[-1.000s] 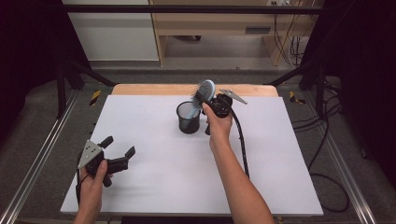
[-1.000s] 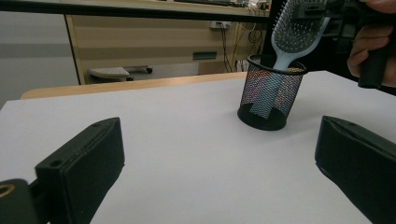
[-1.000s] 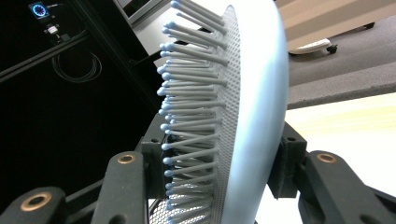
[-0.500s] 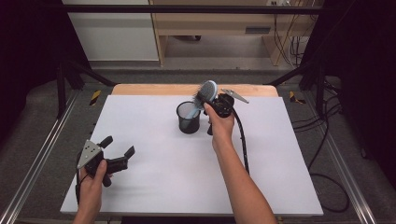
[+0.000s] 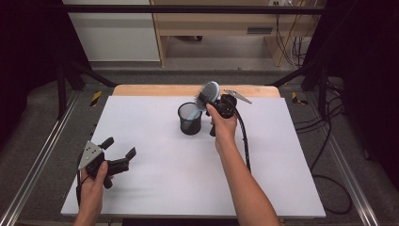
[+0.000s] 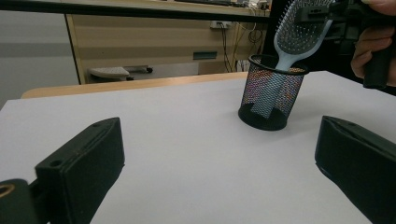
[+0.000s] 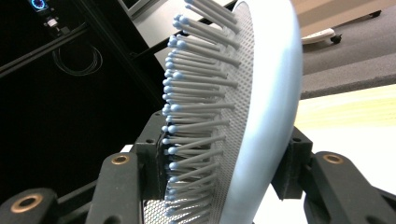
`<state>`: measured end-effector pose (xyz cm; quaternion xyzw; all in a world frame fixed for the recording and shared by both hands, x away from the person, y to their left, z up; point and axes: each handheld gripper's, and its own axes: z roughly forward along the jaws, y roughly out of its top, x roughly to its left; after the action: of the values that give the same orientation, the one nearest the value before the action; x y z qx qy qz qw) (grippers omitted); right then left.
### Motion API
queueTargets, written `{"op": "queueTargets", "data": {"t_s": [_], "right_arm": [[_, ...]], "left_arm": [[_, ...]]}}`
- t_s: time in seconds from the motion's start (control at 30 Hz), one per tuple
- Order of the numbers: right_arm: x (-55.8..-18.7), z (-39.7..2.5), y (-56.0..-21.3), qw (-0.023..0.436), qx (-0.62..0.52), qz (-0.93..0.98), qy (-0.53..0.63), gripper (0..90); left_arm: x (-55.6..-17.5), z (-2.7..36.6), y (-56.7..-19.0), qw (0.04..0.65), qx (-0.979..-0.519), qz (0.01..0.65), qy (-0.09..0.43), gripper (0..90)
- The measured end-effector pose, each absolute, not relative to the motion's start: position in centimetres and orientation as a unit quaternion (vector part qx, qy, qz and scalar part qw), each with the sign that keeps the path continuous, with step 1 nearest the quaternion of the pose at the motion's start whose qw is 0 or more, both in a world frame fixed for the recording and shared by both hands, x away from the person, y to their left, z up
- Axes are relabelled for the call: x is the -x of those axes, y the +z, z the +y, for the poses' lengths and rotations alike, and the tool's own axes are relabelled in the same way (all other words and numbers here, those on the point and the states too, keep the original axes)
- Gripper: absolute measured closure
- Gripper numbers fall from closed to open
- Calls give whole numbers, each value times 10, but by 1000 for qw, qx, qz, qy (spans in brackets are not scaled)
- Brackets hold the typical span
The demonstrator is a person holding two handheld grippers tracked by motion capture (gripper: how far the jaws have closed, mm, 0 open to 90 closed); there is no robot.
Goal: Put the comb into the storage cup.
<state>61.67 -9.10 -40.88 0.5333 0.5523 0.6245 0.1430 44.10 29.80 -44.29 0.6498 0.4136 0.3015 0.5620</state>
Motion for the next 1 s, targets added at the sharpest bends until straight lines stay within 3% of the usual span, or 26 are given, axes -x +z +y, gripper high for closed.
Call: {"op": "queueTargets", "data": {"t_s": [1.0], "right_arm": [[-617,-91,-408,145,-523,567,620,455]], "left_arm": [[-441,299,-443,560,-649,416,303,15]]}}
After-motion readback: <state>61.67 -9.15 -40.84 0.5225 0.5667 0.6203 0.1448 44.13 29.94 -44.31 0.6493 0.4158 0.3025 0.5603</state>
